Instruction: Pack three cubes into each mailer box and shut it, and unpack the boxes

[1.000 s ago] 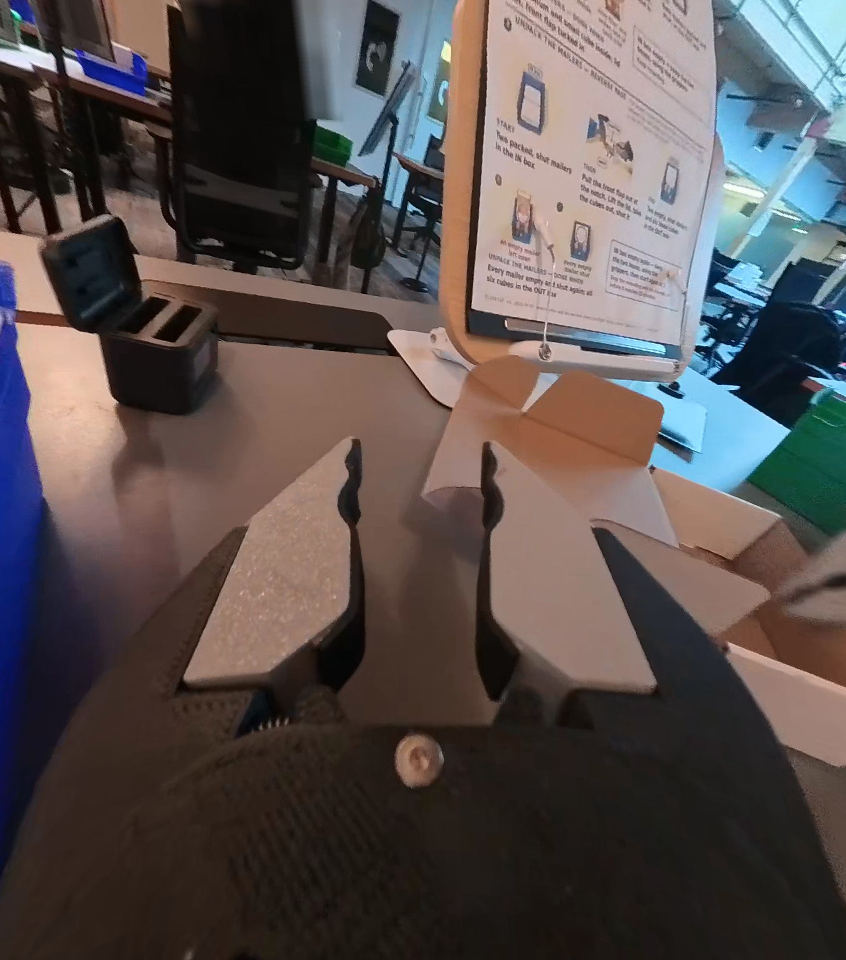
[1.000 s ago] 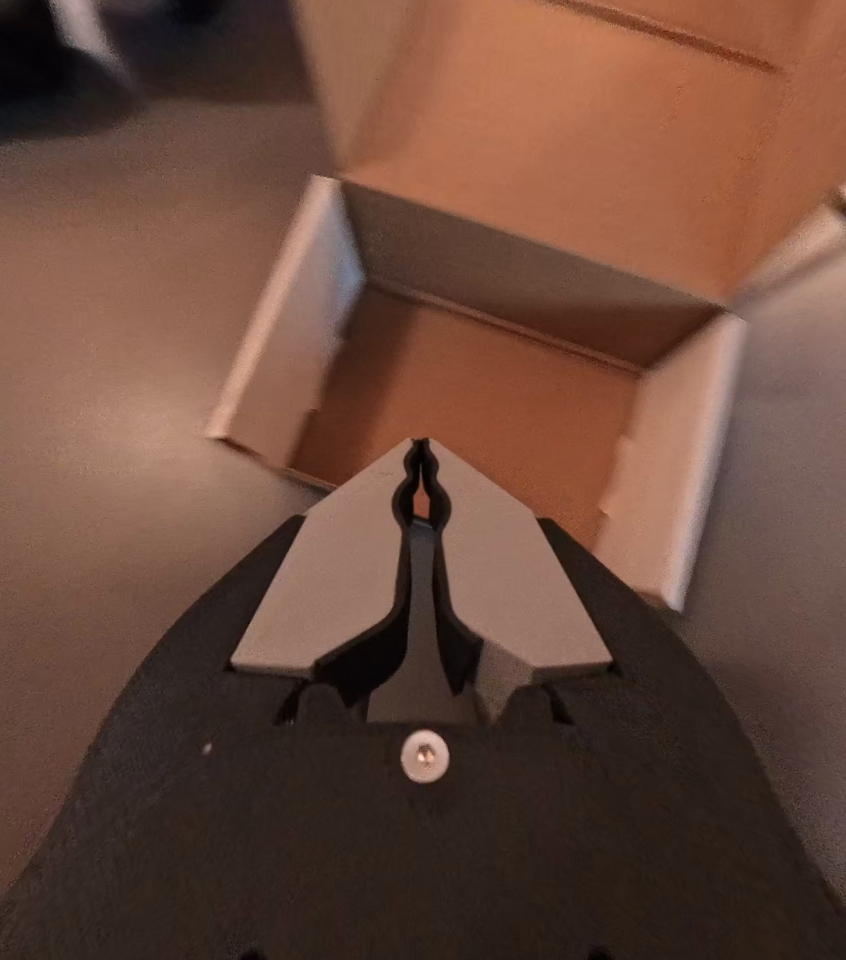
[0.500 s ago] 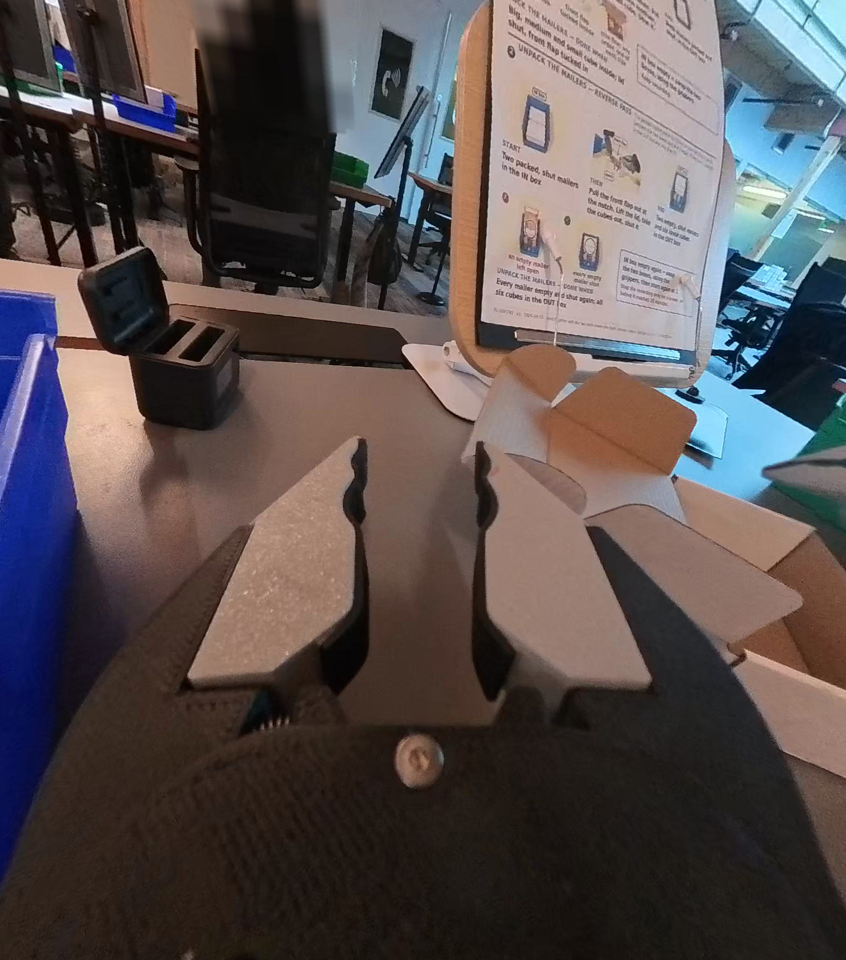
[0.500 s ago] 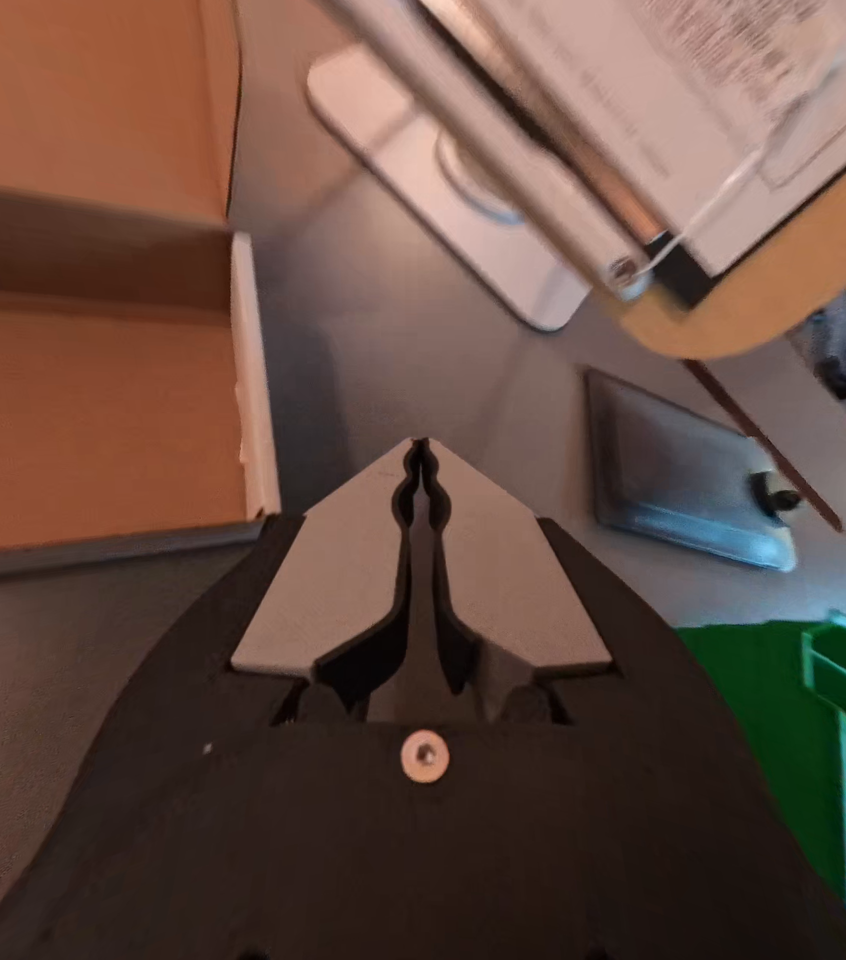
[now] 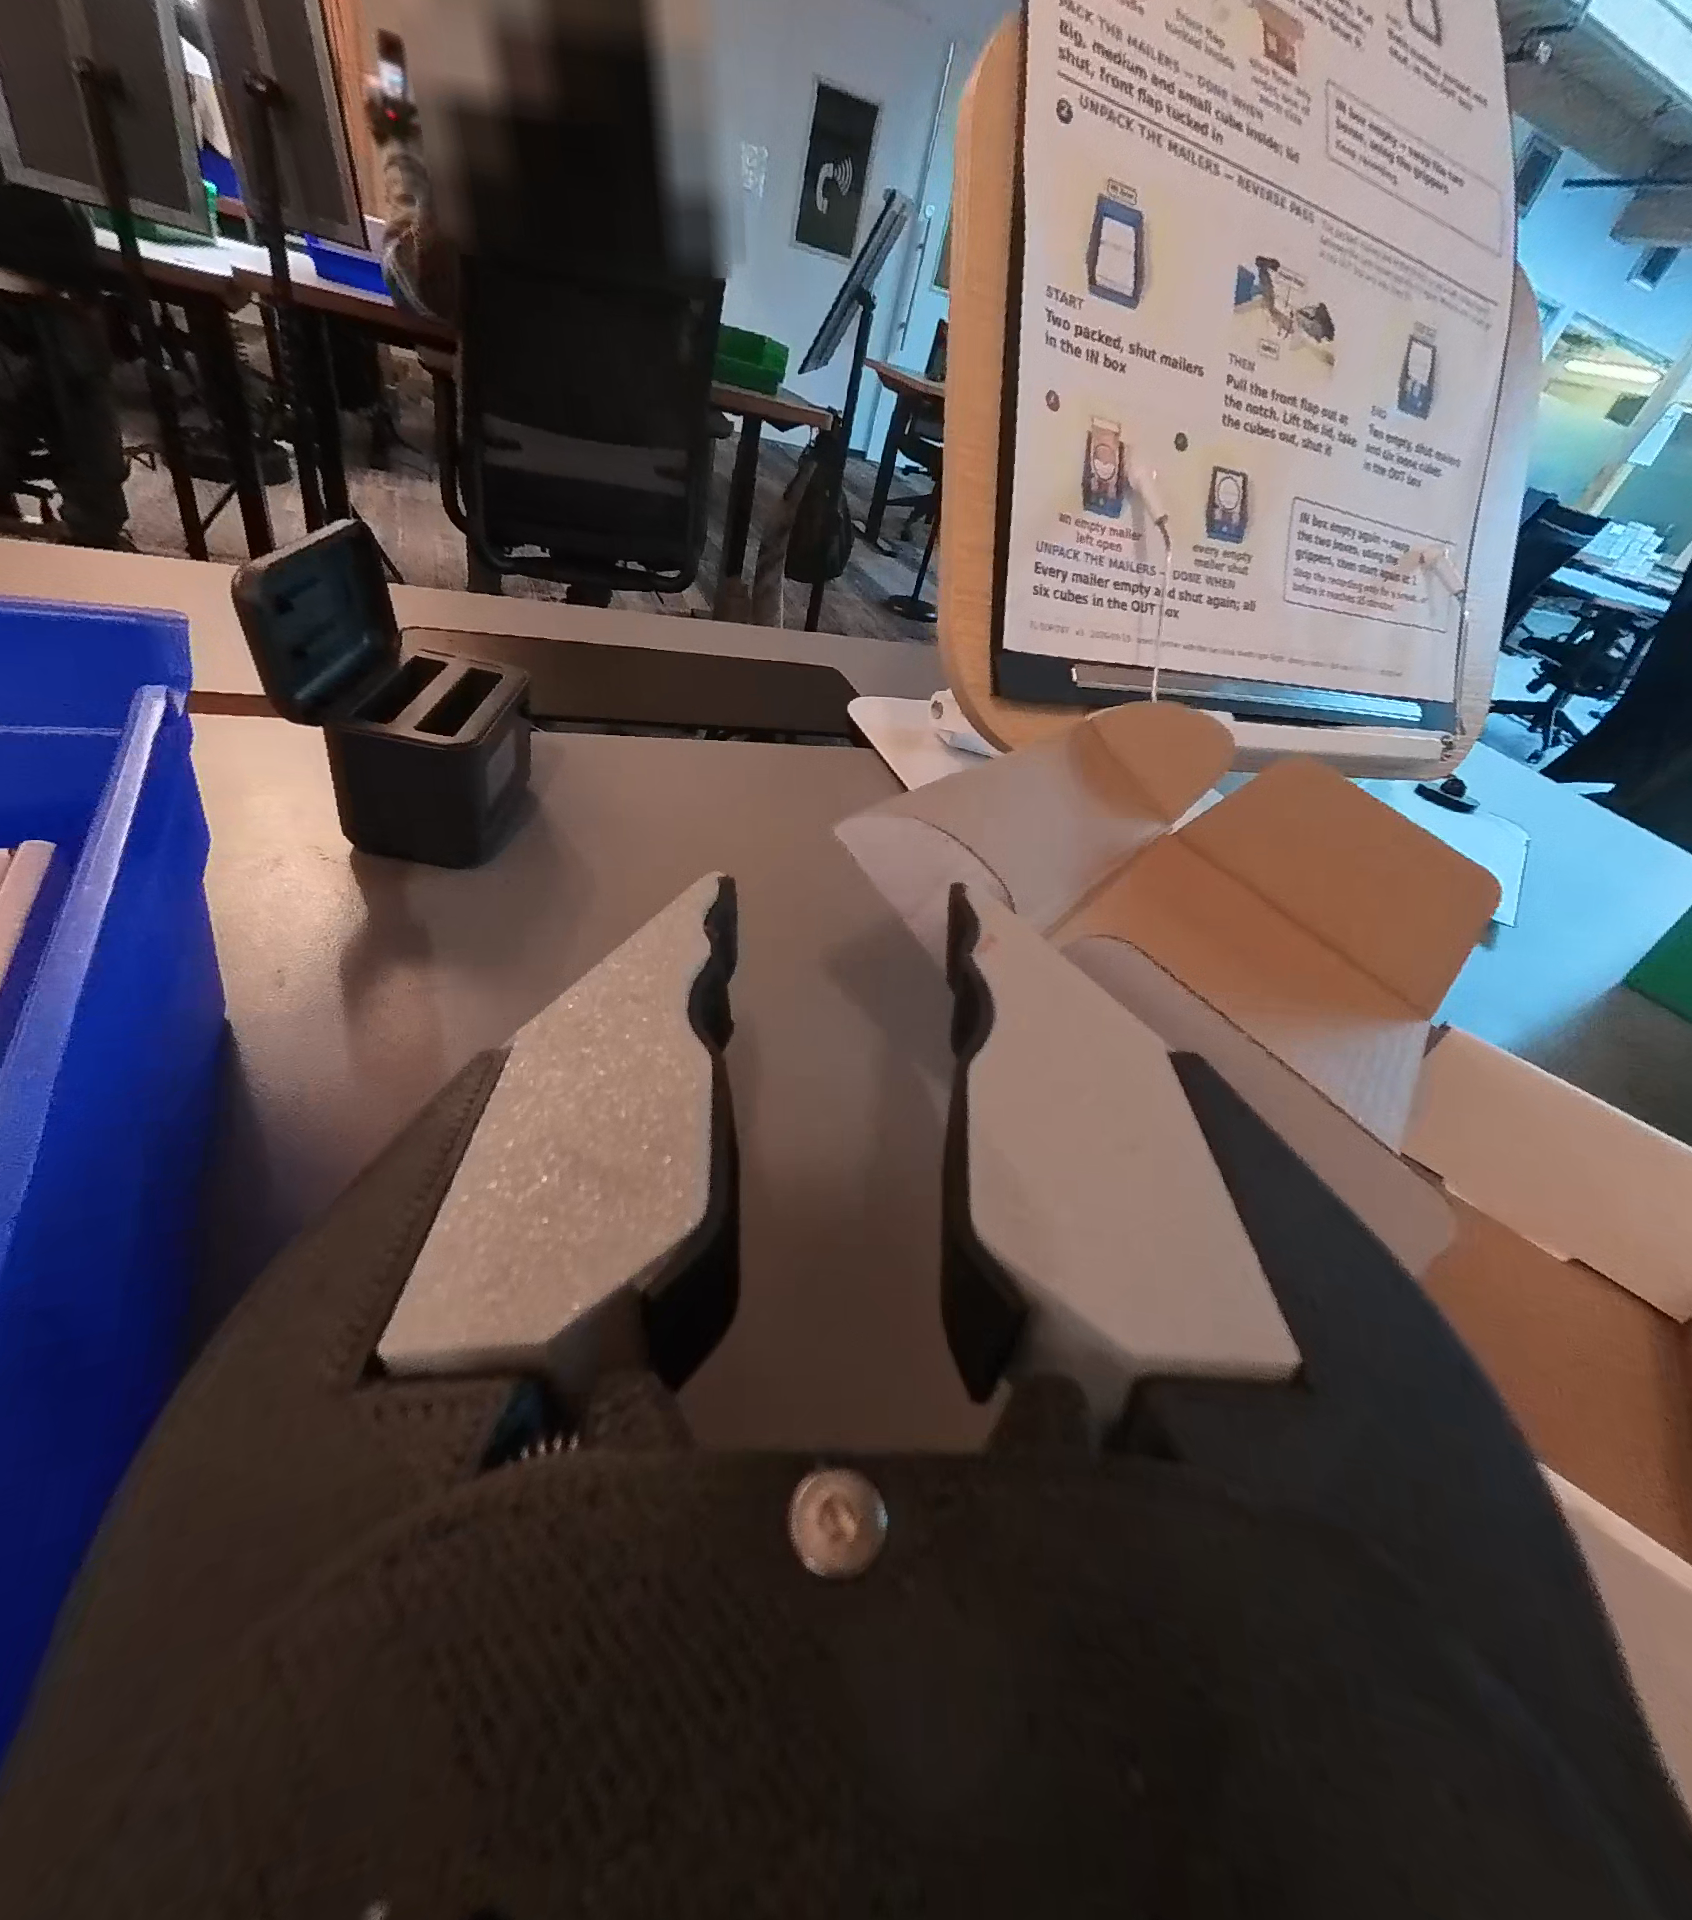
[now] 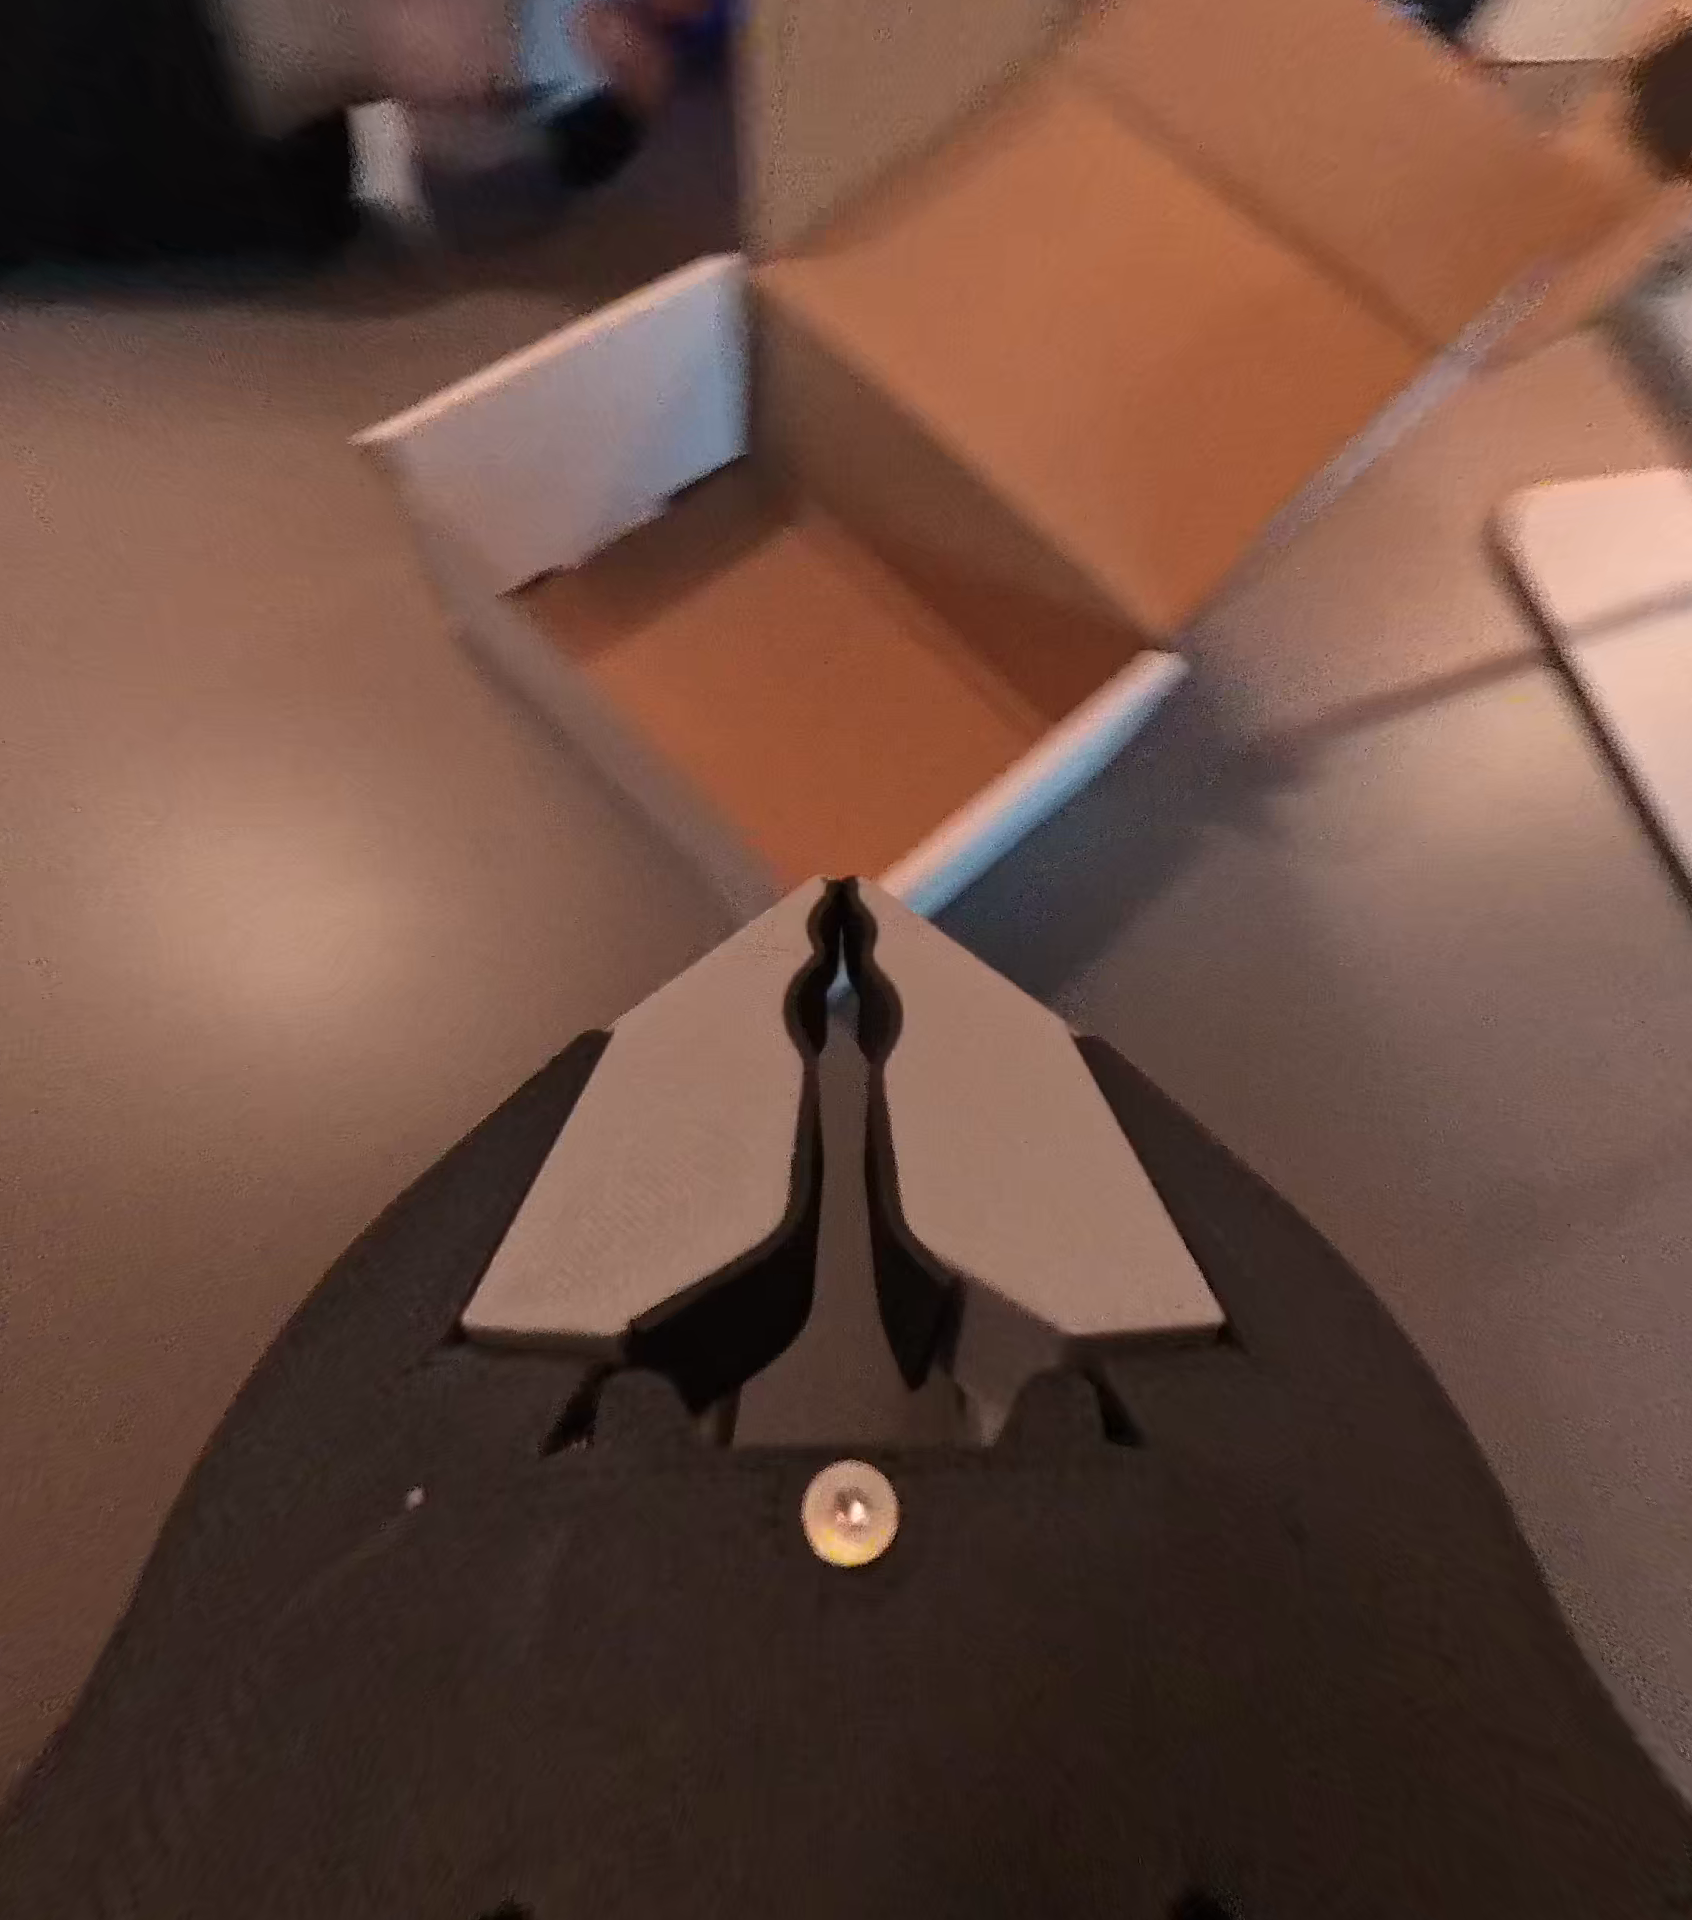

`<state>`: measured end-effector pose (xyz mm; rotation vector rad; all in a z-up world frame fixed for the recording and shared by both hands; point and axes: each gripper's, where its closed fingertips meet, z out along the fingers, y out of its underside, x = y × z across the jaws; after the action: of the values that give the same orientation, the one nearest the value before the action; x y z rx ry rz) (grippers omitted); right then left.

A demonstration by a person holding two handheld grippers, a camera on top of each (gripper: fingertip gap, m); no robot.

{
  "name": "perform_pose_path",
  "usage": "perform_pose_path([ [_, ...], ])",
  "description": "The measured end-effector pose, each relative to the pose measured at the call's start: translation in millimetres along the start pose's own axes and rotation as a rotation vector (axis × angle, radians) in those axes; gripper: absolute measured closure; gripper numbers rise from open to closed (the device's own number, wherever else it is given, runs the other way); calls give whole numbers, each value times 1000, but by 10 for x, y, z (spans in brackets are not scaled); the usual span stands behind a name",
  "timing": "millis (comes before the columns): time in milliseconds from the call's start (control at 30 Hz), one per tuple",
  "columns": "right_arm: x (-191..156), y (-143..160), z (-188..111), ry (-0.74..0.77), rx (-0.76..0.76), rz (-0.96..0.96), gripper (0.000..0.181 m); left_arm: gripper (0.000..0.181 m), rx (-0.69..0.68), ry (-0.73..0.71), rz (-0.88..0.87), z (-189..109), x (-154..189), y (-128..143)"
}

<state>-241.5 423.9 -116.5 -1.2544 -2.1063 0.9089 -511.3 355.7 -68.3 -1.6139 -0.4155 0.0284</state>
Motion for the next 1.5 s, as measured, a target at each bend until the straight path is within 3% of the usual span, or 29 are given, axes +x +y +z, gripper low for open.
perform_pose_path([
  [133, 763, 323, -36, 384, -142, 121, 181, 147, -2, 11, 12, -5, 25, 1],
  [167, 821, 429, -30, 412, -191, 130, 181, 149, -2, 16, 13, -7, 34, 0],
  [300, 437, 437, 223, 183, -205, 112, 181, 165, -33, 85, 12, 10, 142, 61],
  [433, -535, 178, 291, -280, -100, -94, 181, 168, -92, 105, 12, 59, 190, 180],
  [500, -501, 111, 280, -236, -72, -123, 181, 166, -100, 102, 31, 69, 197, 205],
  [733, 142, 19, 211, 35, -5, 46, 181, 164, -181, 132, 59, 96, 274, 337],
  [867, 221, 49, 192, 70, -15, 77, 181, 171, -280, 145, 123, 78, 292, 481],
  [967, 37, 3, 221, -25, 1, 49, 181, 181, -420, 154, 201, 47, 286, 698],
  [1100, -774, -163, 187, -368, 67, -160, 181, 181, -501, 316, 195, -7, 591, 854],
  [1167, -899, -240, 217, -368, 99, -239, 181, 181, -522, 391, 177, -31, 749, 899],
  [1233, -838, -268, 265, -333, 93, -225, 181, 181, -540, 479, 145, -75, 921, 932],
  [1300, -716, -250, 249, -326, 61, -137, 181, 181, -532, 460, 110, -55, 900, 912],
  [1500, 142, -98, 192, 51, 31, 1, 181, 181, -508, 459, 37, -42, 850, 850],
])
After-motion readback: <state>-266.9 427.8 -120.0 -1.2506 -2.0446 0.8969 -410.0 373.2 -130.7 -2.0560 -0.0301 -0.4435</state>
